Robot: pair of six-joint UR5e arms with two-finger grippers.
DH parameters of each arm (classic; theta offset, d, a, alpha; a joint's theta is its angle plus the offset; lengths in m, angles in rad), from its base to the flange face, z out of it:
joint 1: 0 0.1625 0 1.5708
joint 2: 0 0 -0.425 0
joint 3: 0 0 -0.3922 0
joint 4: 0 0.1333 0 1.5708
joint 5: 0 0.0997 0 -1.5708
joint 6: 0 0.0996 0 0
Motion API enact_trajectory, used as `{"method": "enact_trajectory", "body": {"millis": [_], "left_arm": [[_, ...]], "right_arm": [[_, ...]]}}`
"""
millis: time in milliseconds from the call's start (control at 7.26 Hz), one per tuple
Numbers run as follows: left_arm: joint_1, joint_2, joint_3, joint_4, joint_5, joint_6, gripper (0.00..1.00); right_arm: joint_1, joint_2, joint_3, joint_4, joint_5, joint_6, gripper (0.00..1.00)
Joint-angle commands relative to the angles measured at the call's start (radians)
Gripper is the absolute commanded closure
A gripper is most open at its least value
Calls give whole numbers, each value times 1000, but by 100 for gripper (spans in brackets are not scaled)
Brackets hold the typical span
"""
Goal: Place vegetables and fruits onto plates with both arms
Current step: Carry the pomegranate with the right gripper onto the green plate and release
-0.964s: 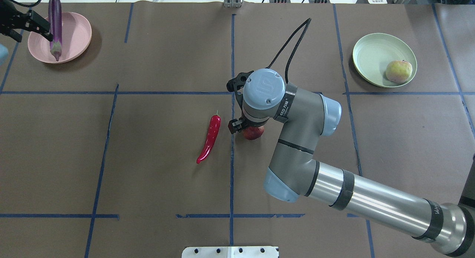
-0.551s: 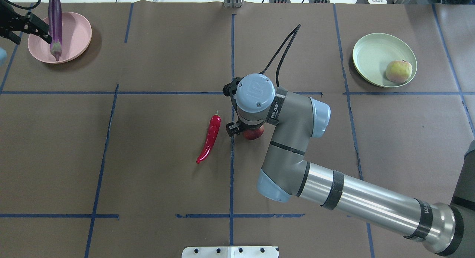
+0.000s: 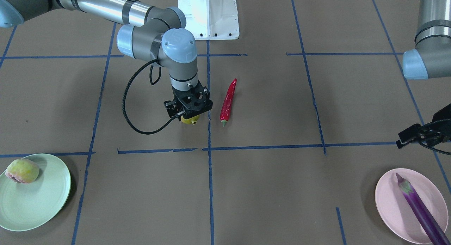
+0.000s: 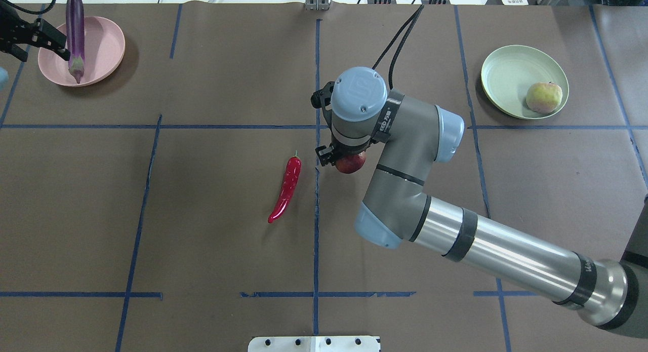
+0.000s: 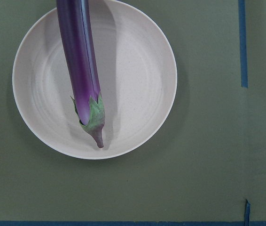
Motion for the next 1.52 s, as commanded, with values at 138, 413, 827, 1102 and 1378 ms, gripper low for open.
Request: {"method": "enact_trajectory", "body": {"millis": [138,413,827,1102,1378], "left_arm": [[12,0,-1,0,1,0,0],[24,0,-3,-2,1,-2,0],[24,0,-4,-5,3,-3,0],[38,-1,-12,-6,14,-44,0],[42,-1,-10,-6,14,-44,0]], "right_arm": [[294,-7,-85,-62,220,-93,80],[444,-40,-207,-45,261,-344,80],[520,-92,-447,236,330,-450,82],[508,-140,-503,338,321,-451,66],[505,-148,-509,341,319,-451,0]]}}
